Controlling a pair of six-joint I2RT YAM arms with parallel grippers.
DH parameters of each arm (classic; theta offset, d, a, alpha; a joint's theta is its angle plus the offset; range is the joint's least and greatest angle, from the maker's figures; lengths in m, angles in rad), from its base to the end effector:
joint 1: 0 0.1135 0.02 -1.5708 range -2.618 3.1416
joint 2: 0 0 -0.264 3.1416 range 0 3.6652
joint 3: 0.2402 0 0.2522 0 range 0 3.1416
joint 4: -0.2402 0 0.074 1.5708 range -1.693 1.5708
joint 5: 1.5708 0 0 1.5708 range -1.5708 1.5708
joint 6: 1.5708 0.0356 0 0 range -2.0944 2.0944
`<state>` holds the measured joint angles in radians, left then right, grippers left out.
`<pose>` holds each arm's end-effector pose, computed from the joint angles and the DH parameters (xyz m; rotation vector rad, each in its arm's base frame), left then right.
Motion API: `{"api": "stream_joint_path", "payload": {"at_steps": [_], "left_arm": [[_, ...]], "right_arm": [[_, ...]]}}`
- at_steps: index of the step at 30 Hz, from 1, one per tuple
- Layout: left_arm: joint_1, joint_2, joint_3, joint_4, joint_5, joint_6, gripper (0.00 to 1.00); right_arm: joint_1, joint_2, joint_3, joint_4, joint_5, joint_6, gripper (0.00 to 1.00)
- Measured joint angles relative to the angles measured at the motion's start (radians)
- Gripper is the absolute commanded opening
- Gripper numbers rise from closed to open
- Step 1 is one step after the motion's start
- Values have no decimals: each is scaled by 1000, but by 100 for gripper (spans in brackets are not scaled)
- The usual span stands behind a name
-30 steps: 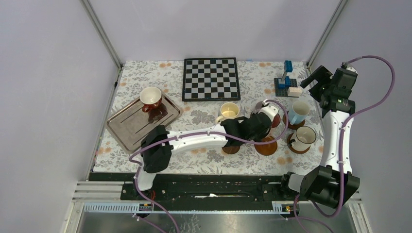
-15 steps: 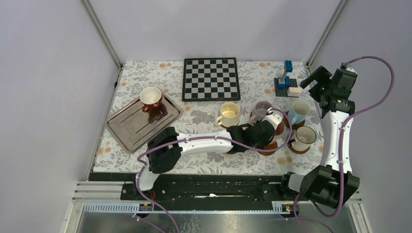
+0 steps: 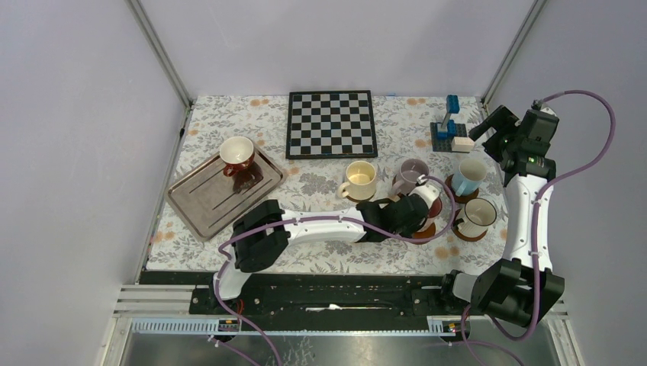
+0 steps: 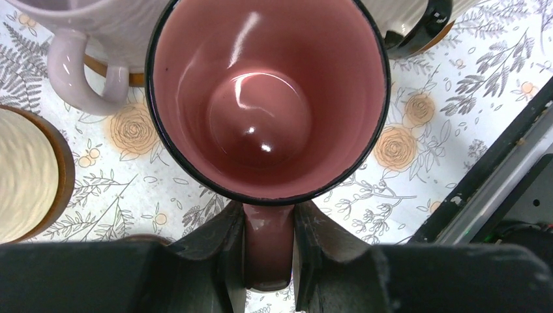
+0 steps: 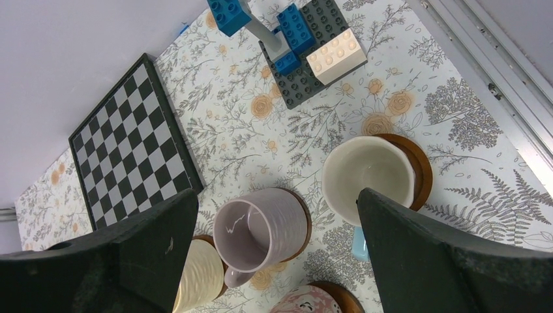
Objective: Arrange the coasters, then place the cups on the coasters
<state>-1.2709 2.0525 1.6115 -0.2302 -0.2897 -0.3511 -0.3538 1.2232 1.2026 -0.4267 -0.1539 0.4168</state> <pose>0.1498 -0.4499 0.2299 0.8621 2.0997 -0.5650 0.2595 -0.0900 0.3694 0.6669 1.9045 0.1953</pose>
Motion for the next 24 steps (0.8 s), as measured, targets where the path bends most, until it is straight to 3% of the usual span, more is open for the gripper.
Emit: {"api": "stream_joint_path", "payload": {"at_steps": [21,24], "left_arm": [[-10,6,-46,35,27,-25,0],[-13,6,-51,50,26,-27,5]], "right_arm": [[0,0,-6,19,-21,0,100],[0,0,-8,22,-23,0,100]]}}
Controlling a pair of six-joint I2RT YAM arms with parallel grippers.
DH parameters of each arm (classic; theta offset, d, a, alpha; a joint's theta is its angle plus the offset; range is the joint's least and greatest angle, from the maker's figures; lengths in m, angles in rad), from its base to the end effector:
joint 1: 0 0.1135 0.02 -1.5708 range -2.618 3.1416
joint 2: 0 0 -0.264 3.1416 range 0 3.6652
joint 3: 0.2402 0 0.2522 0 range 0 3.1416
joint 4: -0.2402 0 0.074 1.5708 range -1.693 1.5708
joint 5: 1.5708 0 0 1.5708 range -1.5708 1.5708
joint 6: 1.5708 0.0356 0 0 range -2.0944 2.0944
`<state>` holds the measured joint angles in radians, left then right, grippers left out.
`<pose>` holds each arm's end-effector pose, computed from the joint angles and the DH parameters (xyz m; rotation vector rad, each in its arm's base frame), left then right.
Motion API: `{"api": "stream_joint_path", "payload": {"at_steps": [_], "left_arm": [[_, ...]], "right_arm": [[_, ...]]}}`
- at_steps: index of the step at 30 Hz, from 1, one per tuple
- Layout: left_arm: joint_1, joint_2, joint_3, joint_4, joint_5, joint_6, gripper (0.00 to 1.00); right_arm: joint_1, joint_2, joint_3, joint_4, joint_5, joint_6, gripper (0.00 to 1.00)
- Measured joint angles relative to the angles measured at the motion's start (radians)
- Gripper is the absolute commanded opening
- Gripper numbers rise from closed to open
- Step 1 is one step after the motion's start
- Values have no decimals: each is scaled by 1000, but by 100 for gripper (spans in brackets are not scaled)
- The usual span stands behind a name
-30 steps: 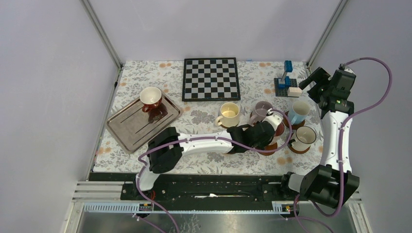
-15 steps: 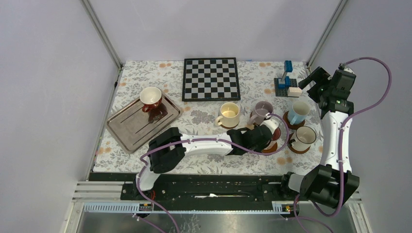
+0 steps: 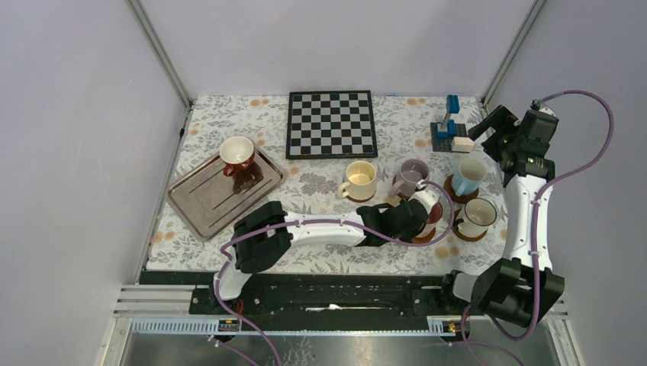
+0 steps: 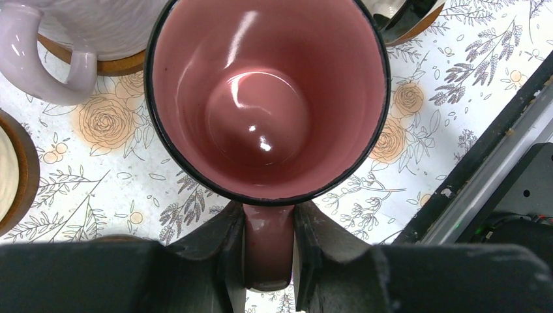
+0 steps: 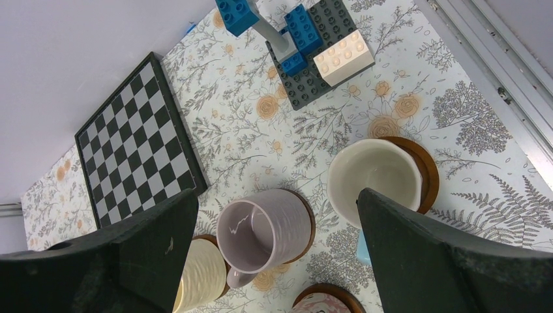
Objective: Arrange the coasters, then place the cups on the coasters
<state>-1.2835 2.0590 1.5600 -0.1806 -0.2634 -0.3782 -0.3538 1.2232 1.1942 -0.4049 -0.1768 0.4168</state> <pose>0.1426 -0.4500 0.2140 0.8709 2.1218 -0.6030 0.2607 -0.0896 0.3687 0.6470 1.8968 0.2175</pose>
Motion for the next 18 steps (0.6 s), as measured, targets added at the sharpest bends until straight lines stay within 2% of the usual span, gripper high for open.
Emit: {"api": "stream_joint_path", "payload": {"at_steps": [7,15,18], "left_arm": [[-2,0,0,0,-2,0,13],[-3,0,-4,4,-3,0,36],[-4,-1,-11,15,-2,-4,38]], "right_arm": [[0,0,-6,0,-1,0,100],[0,0,-8,1,-4,3,100],[0,-1,-11,7,-10,3,99]]}}
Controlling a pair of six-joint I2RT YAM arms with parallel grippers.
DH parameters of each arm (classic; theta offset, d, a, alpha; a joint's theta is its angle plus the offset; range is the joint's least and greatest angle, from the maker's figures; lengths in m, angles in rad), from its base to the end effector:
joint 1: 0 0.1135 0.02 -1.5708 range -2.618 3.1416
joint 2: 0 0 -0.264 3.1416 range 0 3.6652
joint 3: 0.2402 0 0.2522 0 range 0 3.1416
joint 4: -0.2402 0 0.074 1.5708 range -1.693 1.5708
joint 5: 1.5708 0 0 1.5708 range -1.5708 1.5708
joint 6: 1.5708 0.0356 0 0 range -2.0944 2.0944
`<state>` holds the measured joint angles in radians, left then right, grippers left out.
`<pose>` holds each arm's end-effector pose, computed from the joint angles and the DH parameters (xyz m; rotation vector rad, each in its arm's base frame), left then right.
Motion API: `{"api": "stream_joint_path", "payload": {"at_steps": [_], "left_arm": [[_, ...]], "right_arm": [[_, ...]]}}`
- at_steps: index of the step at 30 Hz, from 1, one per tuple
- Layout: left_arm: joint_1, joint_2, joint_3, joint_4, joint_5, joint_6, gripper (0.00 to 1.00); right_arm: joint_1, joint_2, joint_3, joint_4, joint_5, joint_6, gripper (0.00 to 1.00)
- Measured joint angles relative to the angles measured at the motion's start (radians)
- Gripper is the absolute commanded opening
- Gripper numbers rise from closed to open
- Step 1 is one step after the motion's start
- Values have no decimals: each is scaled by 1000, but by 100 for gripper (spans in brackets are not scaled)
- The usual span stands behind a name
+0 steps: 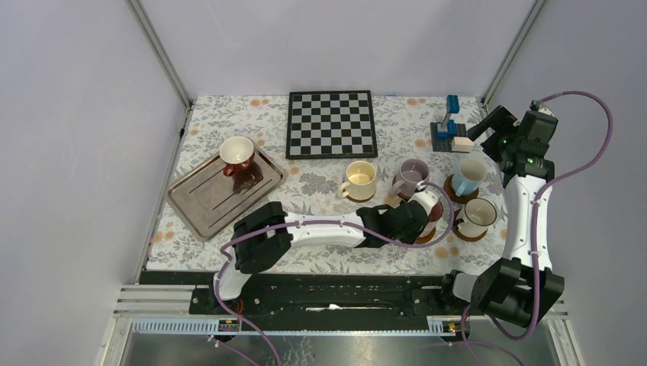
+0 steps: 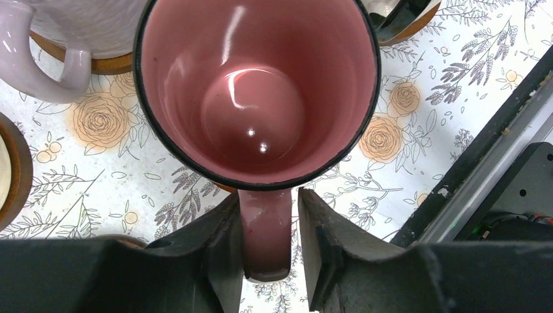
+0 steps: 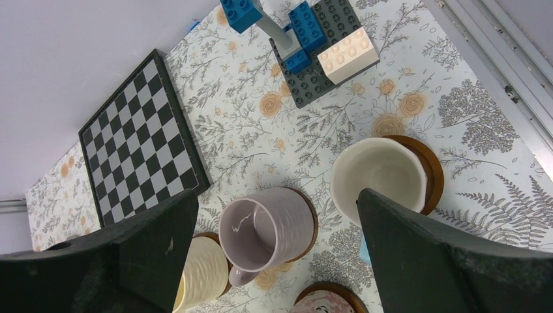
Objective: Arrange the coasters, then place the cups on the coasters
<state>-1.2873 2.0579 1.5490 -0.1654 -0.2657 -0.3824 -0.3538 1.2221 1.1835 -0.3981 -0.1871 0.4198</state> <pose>0.1408 -0.4499 0.2122 0.8666 2.1187 -0.6093 0.2609 -0.0893 0.3660 0.6448 1.9003 0.2299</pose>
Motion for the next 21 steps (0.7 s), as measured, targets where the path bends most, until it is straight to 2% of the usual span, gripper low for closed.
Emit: {"api": "stream_joint_path", "payload": {"at_steps": [7,9,13,21], "left_arm": [[-6,-3,-5,2,0,-3,43],[-6,-6,-5,2,0,-3,48],[-6,-19,-5,-6,1,-7,65],[-6,-101,-8,-76,15,10,77]], "right_arm": [[0,0,-2,1,-14,1,100],[0,0,-2,1,-15,1,100],[0,0,-2,1,-16,1,100],[0,0,-3,7,-38,0,100]]}}
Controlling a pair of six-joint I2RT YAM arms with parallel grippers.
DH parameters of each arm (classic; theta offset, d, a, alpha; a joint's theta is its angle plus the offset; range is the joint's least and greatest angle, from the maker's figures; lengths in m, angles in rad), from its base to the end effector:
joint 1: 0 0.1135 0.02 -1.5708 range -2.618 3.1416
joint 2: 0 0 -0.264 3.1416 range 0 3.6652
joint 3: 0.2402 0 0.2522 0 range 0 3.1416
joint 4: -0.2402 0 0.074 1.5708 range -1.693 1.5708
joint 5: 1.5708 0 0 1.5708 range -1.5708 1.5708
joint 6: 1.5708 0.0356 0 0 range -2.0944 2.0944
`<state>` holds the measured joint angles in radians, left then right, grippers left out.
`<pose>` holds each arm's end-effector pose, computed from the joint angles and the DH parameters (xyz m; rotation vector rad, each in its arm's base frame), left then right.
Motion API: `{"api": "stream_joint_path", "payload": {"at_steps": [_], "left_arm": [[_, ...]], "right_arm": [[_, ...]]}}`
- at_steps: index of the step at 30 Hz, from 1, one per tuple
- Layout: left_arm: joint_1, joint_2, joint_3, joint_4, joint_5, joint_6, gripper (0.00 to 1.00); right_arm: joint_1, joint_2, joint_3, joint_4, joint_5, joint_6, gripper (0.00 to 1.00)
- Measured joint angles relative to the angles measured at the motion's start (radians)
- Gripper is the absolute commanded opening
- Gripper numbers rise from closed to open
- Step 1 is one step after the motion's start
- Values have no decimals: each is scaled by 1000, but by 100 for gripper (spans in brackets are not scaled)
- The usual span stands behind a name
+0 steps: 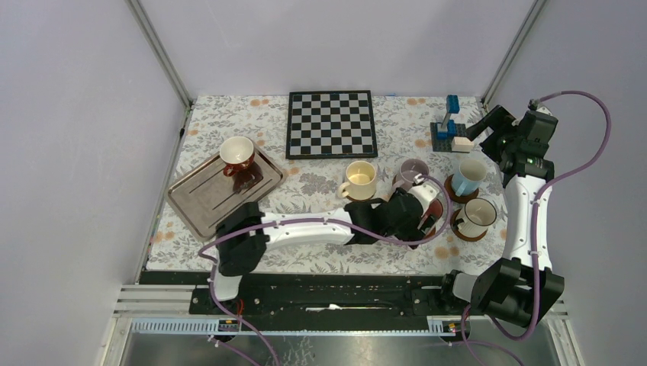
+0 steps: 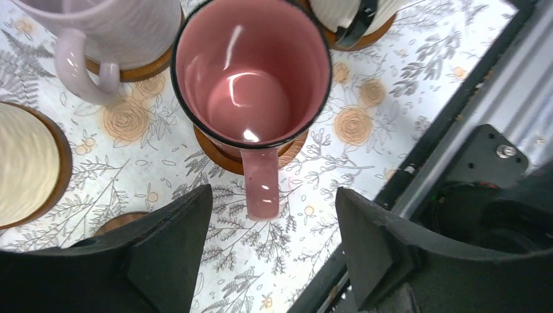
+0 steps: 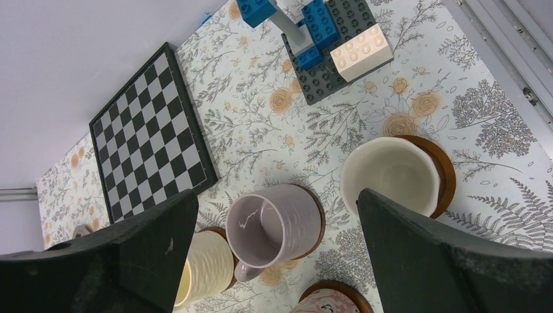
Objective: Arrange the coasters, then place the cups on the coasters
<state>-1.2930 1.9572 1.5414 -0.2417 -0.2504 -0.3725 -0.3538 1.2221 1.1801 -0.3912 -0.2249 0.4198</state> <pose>0.1329 -0.4339 0.2477 0.8852 2.1025 -0.6347 0.2614 -0.0881 0.3656 0.6199 1.9040 0.2675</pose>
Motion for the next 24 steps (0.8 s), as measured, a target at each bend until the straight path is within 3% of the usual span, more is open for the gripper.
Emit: {"api": "stream_joint_path", "payload": {"at_steps": [7,10,12,20,24], "left_arm": [[16,-167,-2,-59,82,84,91],[85,-245,-1,-91,180,104,96],[190,-300,-2,-112,245,112,97],[795,-473,-12,-187,323,146,98],[1067,-531,-90,-240,431,212,96]], "right_arm": [[0,0,-1,13,-45,-7,100],[0,0,-10,35,-87,-28,100],[0,-2,-25,51,-113,-56,100],[0,-4,-47,68,-194,-158,100],[0,0,-52,79,-241,-209,99]]}}
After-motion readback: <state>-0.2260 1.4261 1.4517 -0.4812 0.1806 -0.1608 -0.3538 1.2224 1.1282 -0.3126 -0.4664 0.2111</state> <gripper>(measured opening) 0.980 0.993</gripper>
